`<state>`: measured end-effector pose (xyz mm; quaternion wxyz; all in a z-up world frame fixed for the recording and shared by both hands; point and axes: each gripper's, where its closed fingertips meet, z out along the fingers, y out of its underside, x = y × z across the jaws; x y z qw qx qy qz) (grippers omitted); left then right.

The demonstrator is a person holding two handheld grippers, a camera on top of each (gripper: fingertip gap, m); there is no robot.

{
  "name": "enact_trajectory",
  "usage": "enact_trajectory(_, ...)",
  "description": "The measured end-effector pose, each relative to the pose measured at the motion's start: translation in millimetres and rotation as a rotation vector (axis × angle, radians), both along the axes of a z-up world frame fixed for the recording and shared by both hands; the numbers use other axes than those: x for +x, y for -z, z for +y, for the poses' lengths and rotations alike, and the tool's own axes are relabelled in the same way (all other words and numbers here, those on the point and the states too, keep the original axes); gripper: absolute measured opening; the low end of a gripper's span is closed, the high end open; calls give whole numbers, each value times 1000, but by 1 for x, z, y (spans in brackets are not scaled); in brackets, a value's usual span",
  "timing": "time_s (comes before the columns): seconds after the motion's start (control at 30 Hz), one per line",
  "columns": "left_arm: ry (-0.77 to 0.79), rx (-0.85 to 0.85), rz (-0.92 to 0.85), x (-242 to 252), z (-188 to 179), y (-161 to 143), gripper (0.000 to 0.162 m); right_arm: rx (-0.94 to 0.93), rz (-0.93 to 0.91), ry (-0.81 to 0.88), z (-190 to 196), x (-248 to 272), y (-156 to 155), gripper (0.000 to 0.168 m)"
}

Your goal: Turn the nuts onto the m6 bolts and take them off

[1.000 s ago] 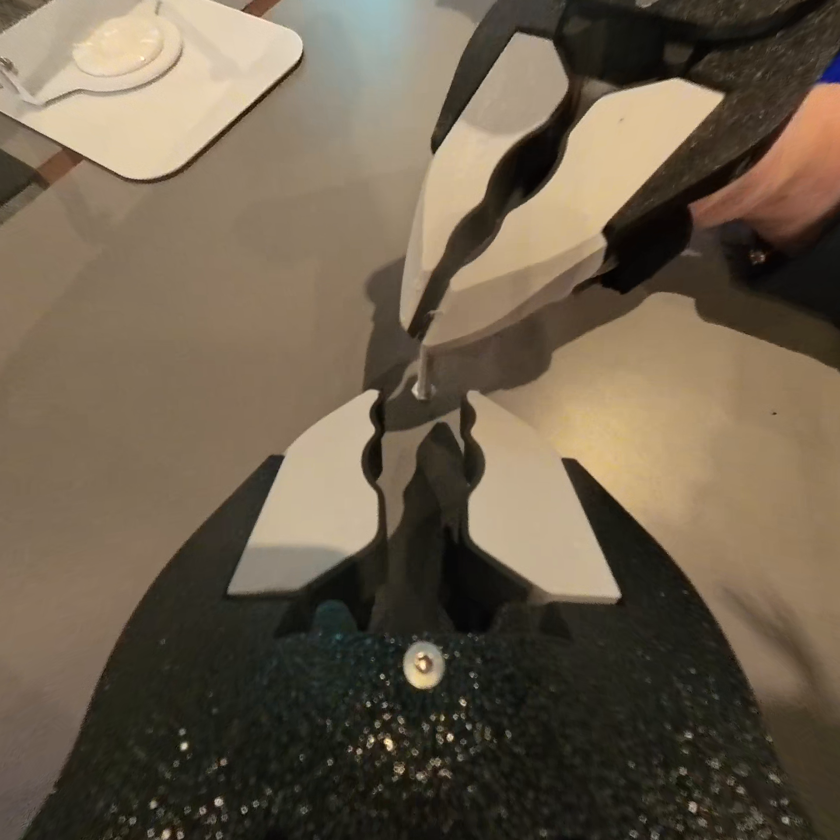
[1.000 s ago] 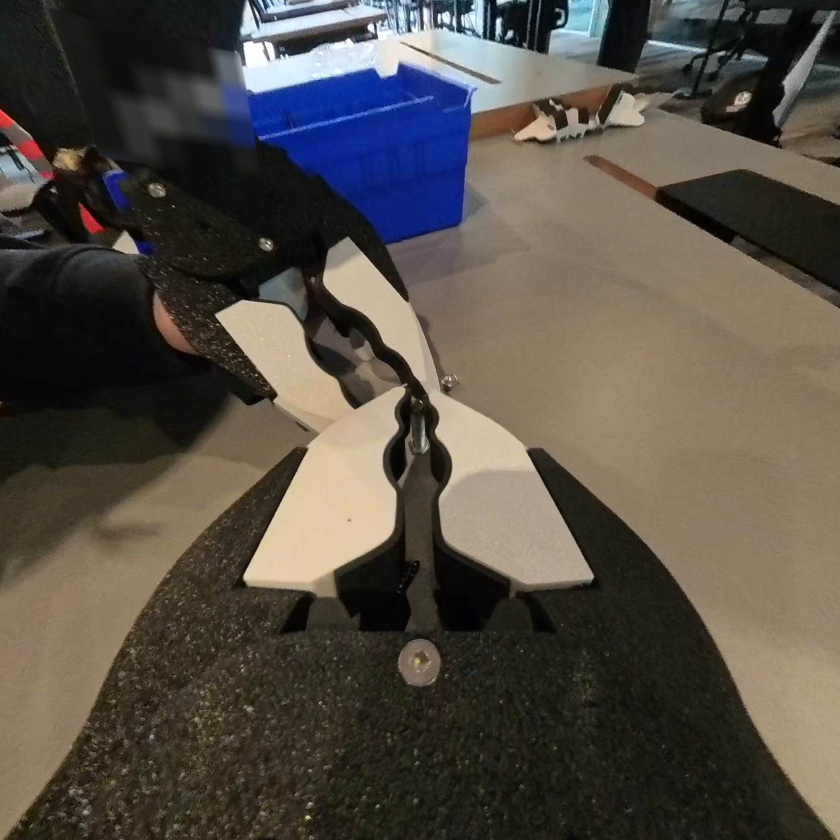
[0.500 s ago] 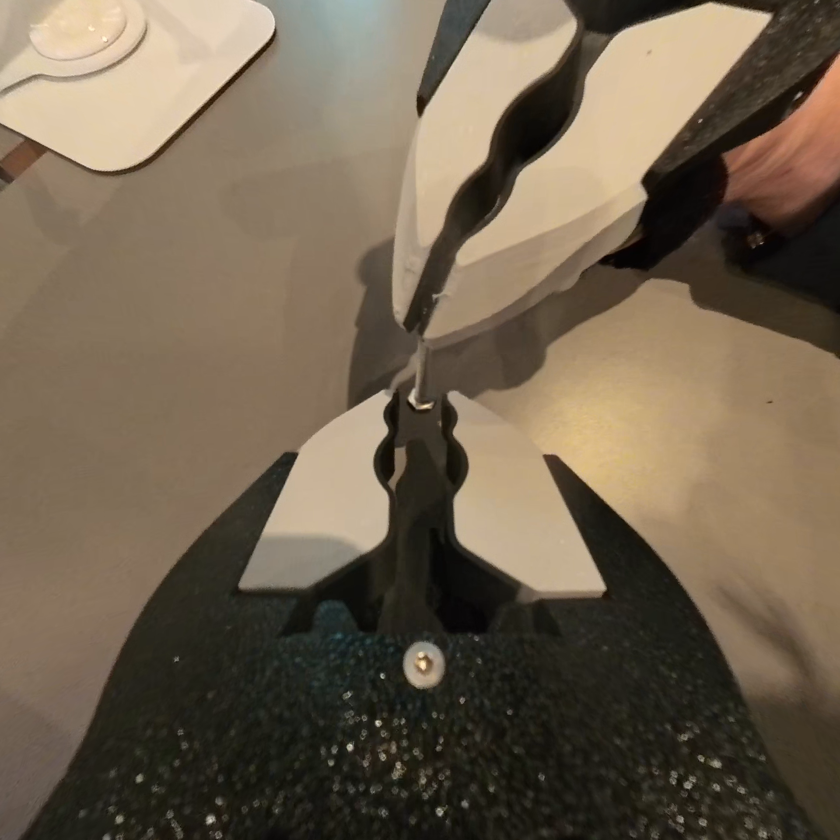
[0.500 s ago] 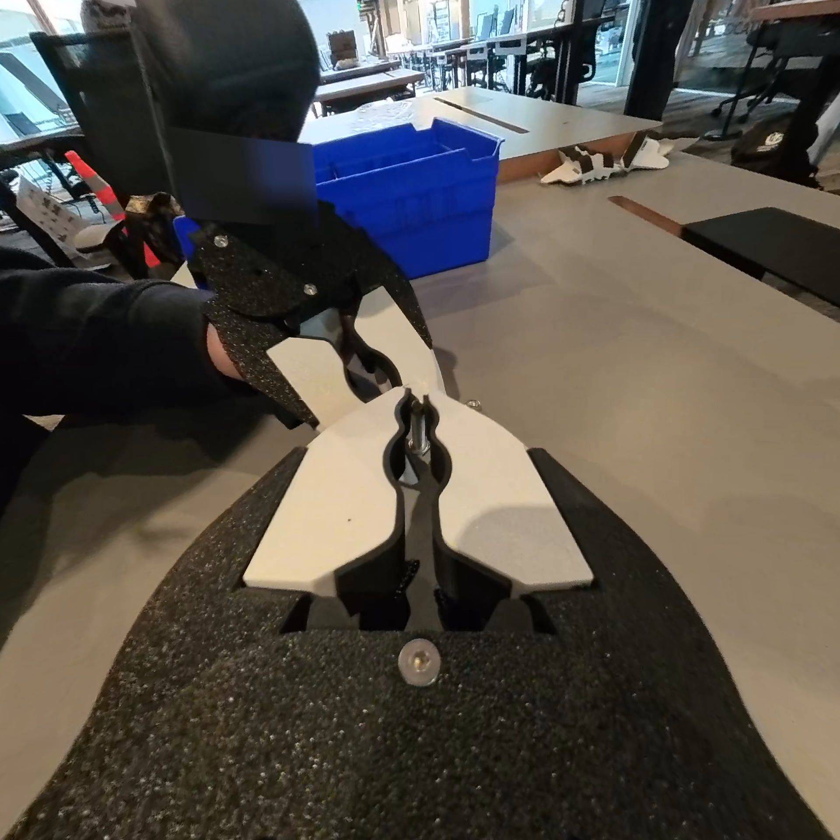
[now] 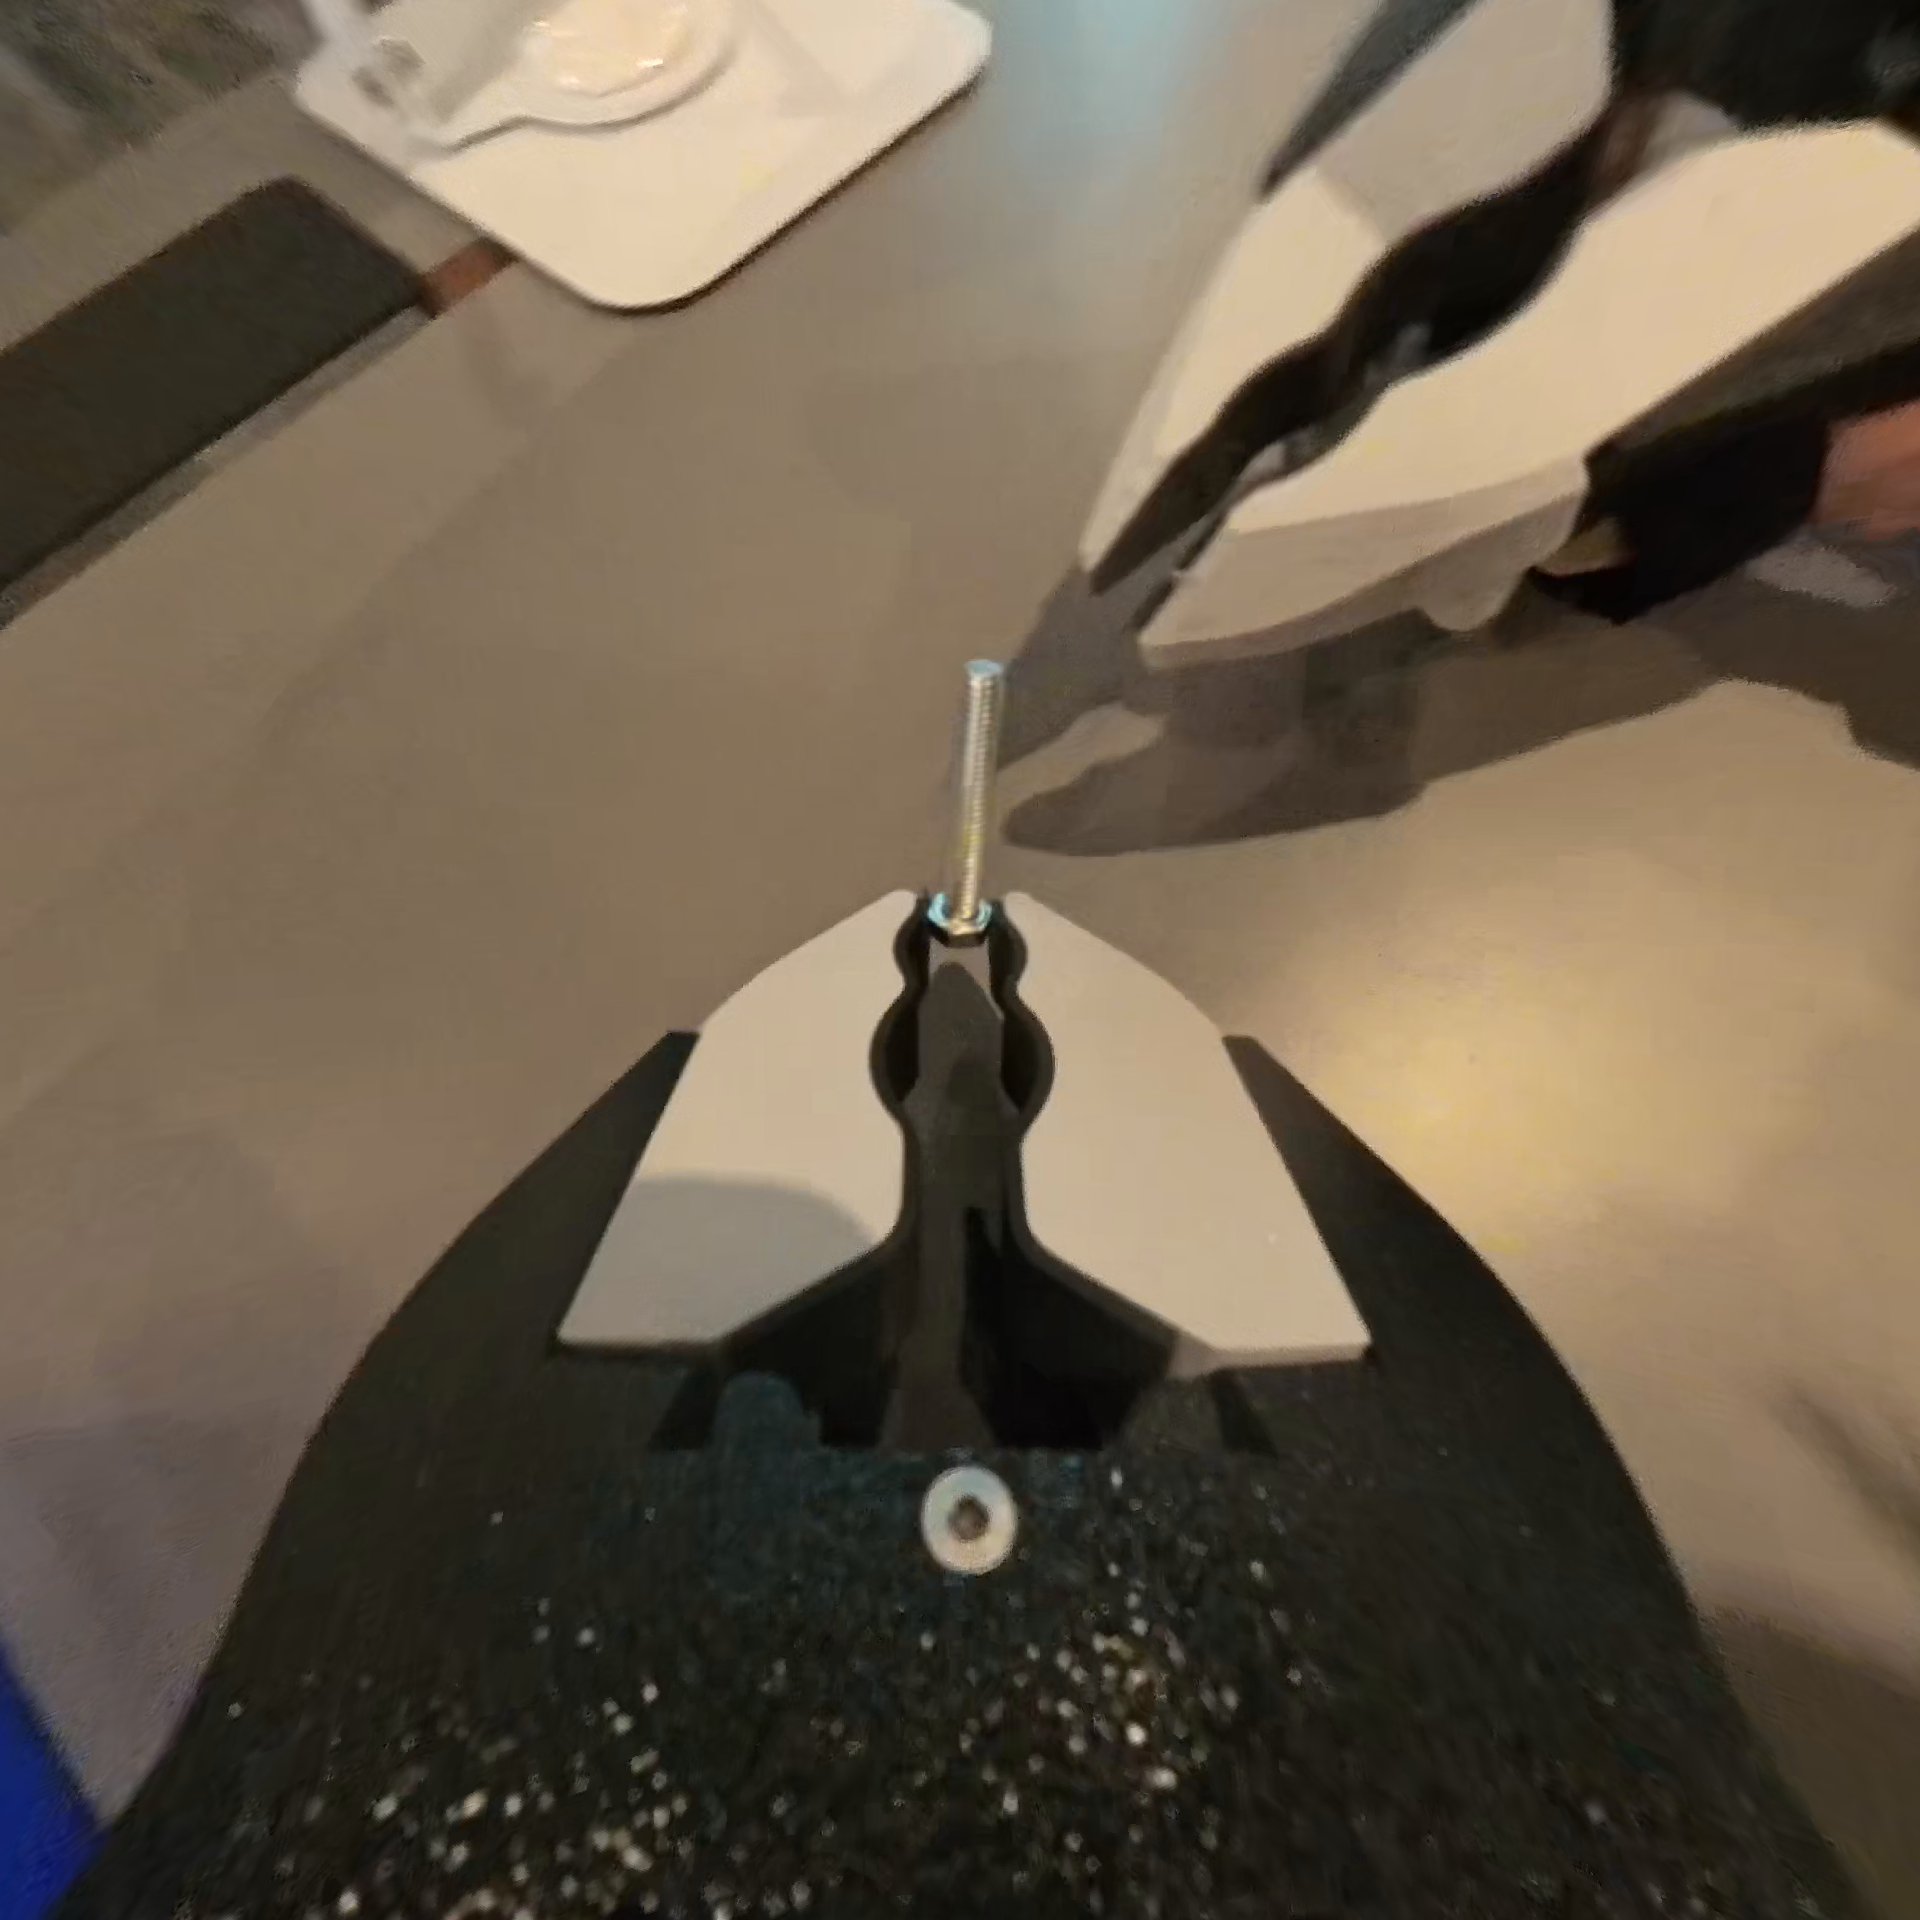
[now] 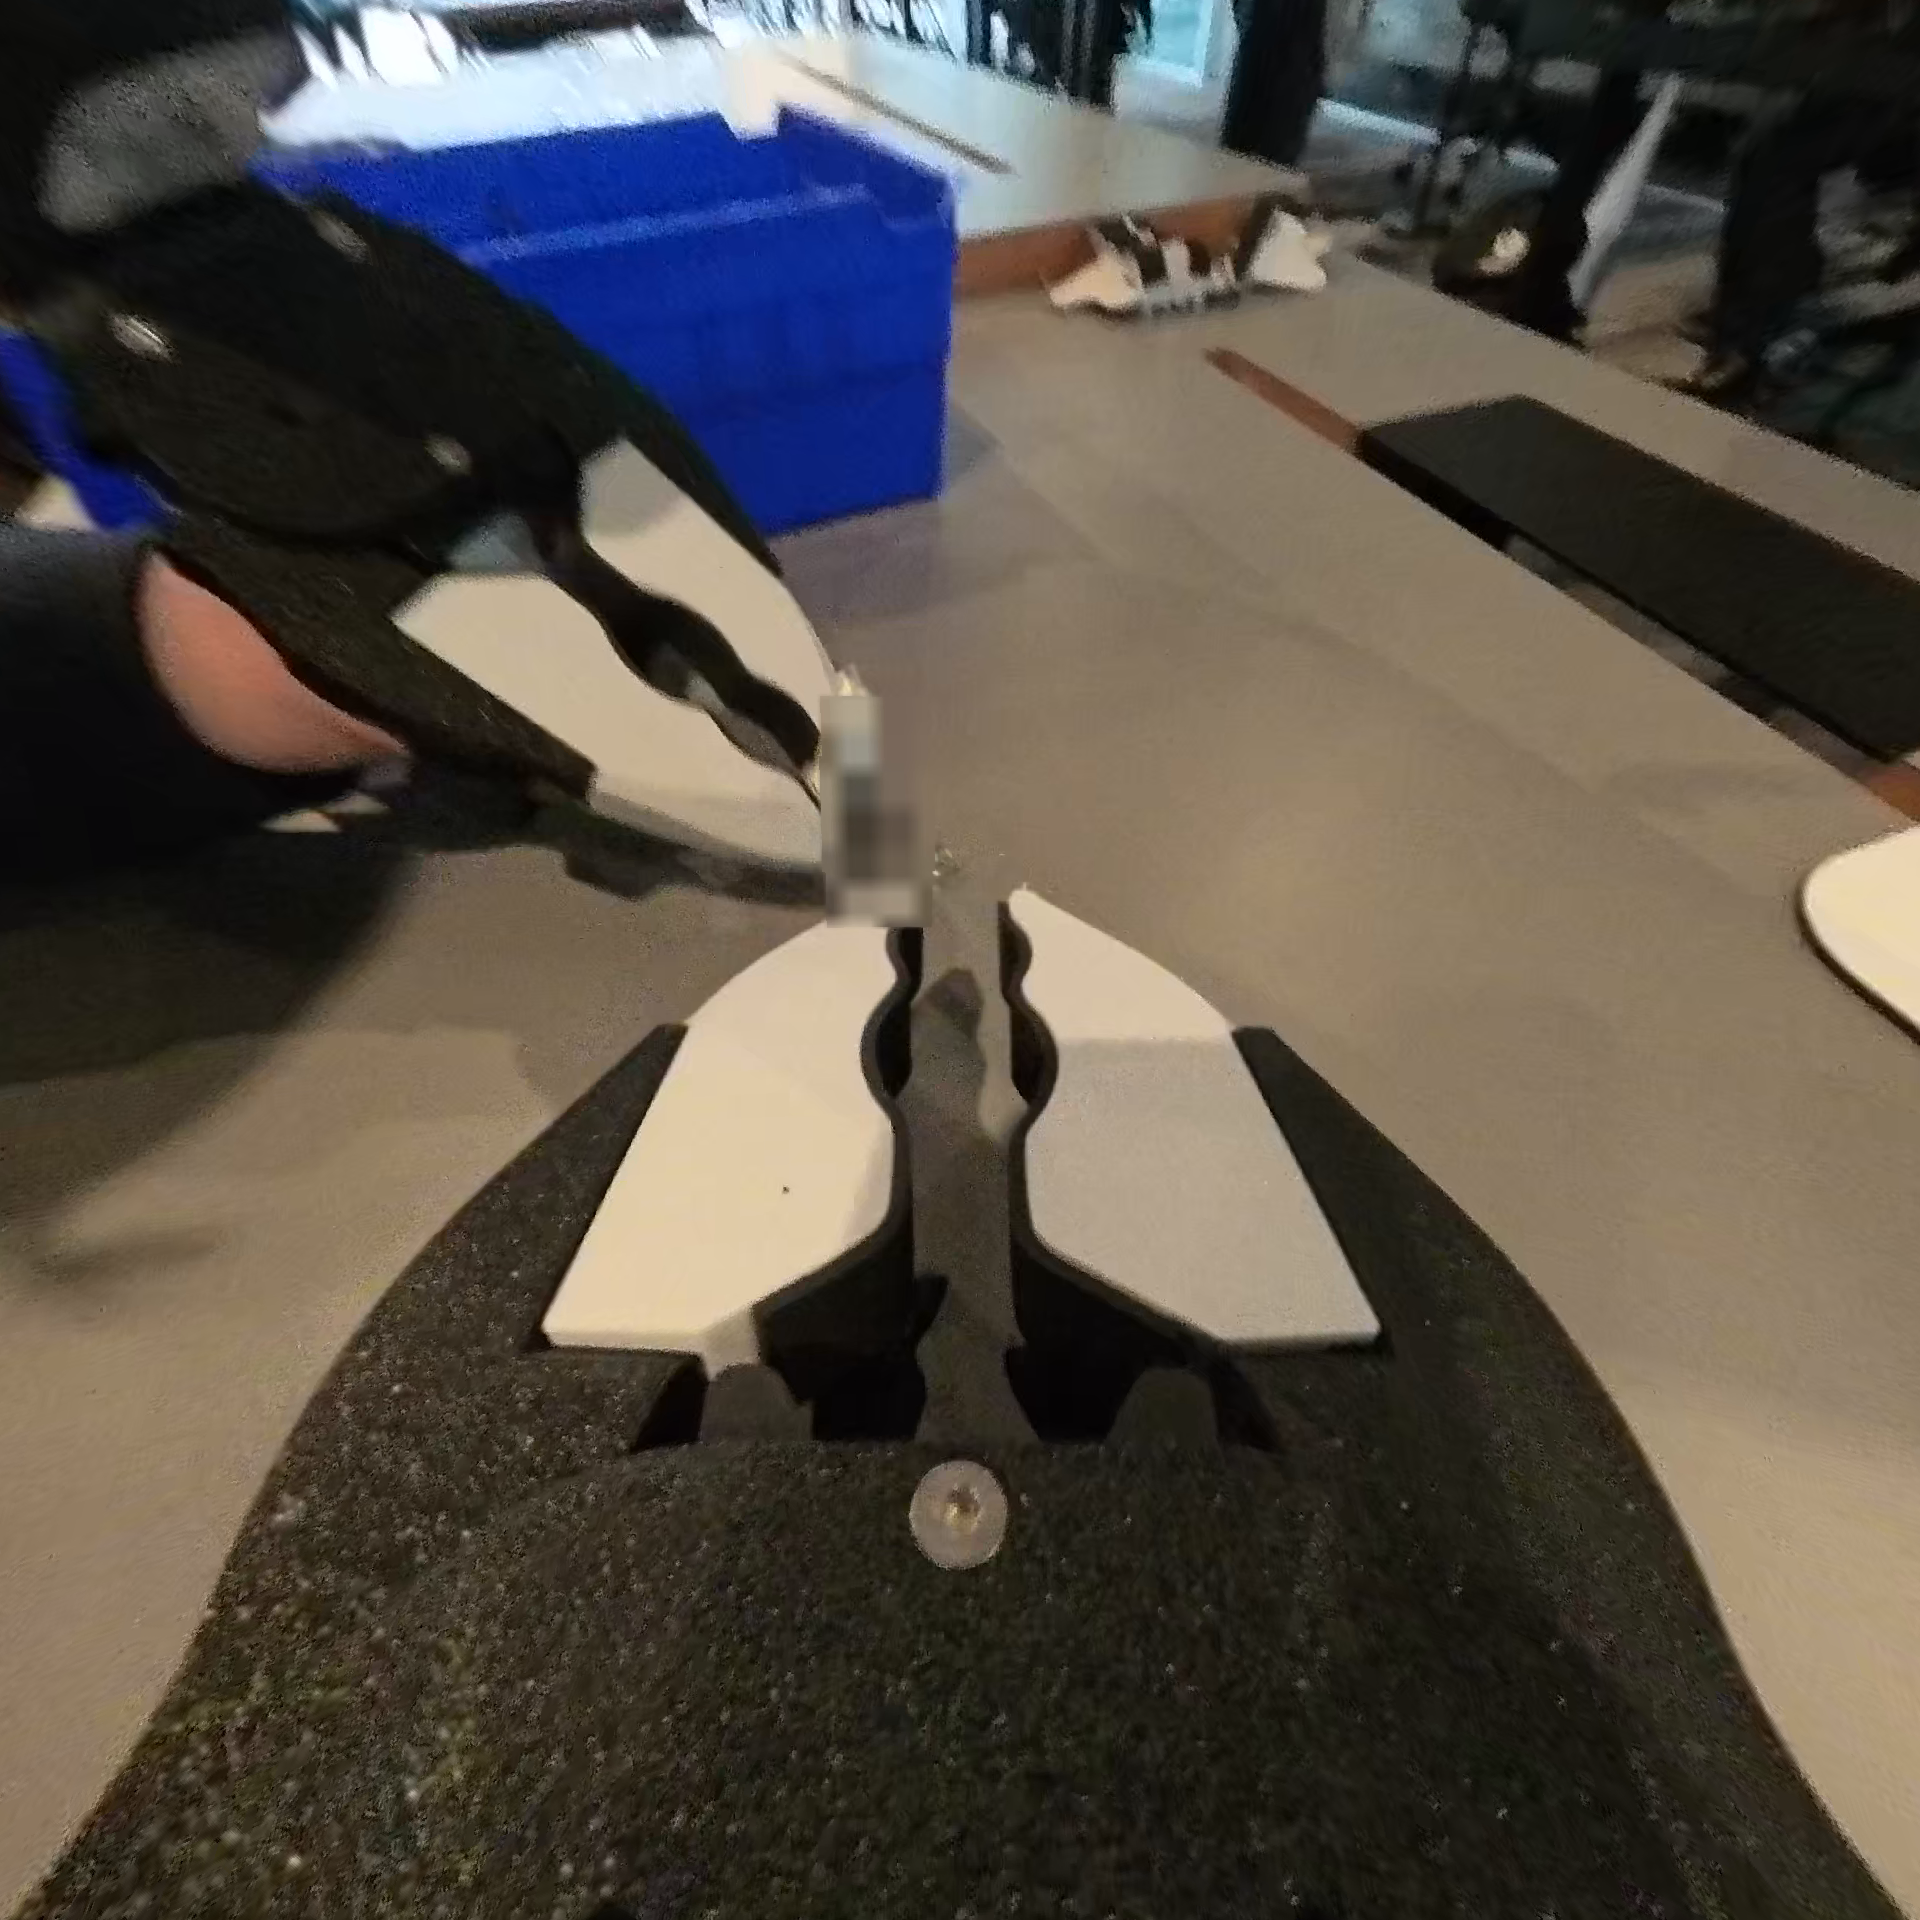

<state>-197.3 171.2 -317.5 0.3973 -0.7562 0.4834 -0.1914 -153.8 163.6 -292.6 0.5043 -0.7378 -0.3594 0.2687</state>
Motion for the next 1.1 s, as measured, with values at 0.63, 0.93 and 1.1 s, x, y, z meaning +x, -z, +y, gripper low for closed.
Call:
enact_trajectory(0.63,-161,51,-82,-51,7,-15,10,-166,-344,124,29,-52,52,12)
enact_trajectory(0.93,-85,94,-222,18,27,-38,10,23,-161,406,37,21,8,10)
enact_trajectory(1.1,-7,150,-224,81,37,-38,10,167,-1,532,16,80,-23,10)
